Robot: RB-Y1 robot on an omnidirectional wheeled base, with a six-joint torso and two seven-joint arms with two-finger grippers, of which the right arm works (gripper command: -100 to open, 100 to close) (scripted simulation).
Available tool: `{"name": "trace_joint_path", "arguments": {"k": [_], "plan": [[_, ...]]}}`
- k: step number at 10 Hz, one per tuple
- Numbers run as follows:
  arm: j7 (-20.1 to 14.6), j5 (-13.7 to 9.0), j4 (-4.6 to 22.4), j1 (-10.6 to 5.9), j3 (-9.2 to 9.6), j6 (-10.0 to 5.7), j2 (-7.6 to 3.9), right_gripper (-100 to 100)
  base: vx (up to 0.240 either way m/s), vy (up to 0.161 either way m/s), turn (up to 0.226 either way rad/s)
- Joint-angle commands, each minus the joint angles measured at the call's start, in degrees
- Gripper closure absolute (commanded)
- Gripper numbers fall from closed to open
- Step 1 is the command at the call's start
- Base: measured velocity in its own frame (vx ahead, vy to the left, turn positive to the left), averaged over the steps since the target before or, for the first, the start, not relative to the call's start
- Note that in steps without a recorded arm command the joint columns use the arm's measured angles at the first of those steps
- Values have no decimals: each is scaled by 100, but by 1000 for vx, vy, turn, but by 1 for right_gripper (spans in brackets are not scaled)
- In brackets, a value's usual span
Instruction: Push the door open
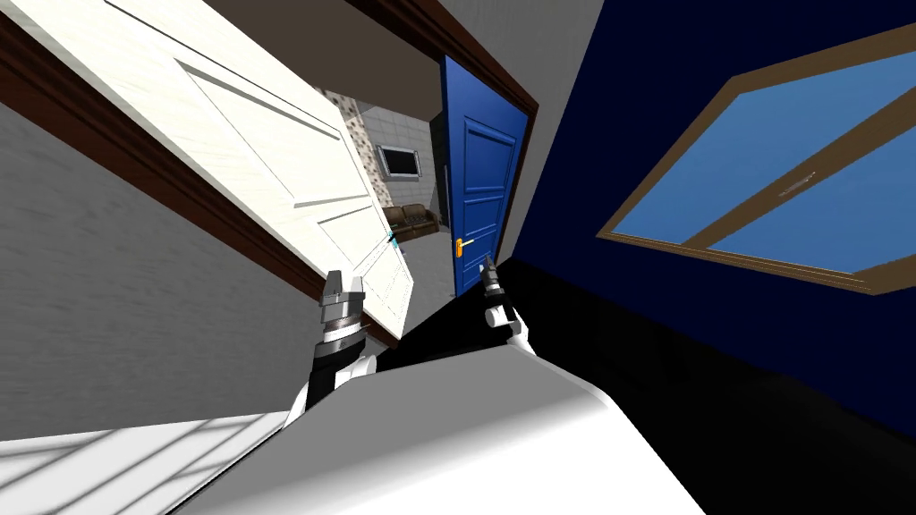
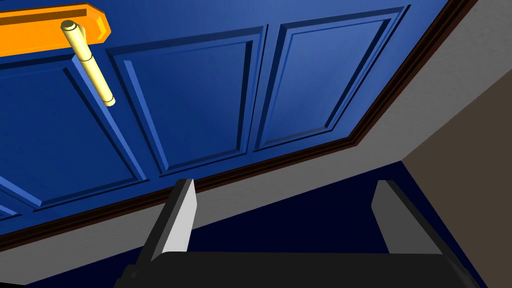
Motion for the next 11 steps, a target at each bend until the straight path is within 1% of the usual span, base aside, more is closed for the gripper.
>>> {"name": "trace_joint_path", "arguments": {"k": [1, 2, 3, 4, 5, 6, 7, 10, 11], "plan": [[70, -50, 181, -103, 16, 0, 6, -100, 81, -100, 79], [107, -81, 282, -159, 25, 1, 7, -100, 77, -106, 90], [183, -143, 484, -272, 42, 2, 12, -100, 80, -127, 248], [221, -174, 585, -328, 51, 3, 14, -100, 74, -143, 158], [297, -236, 787, -441, 68, 4, 19, -100, 104, -154, 164], [335, -267, 888, -497, 77, 5, 22, -100, 95, -185, 123], [409, -328, 1086, -607, 94, 7, 31, -100, 76, -173, 173], [519, -419, 1380, -771, 119, 9, 47, -100, 58, -149, 127], [592, -479, 1577, -880, 136, 10, 58, -100, 46, -159, 190]]}}
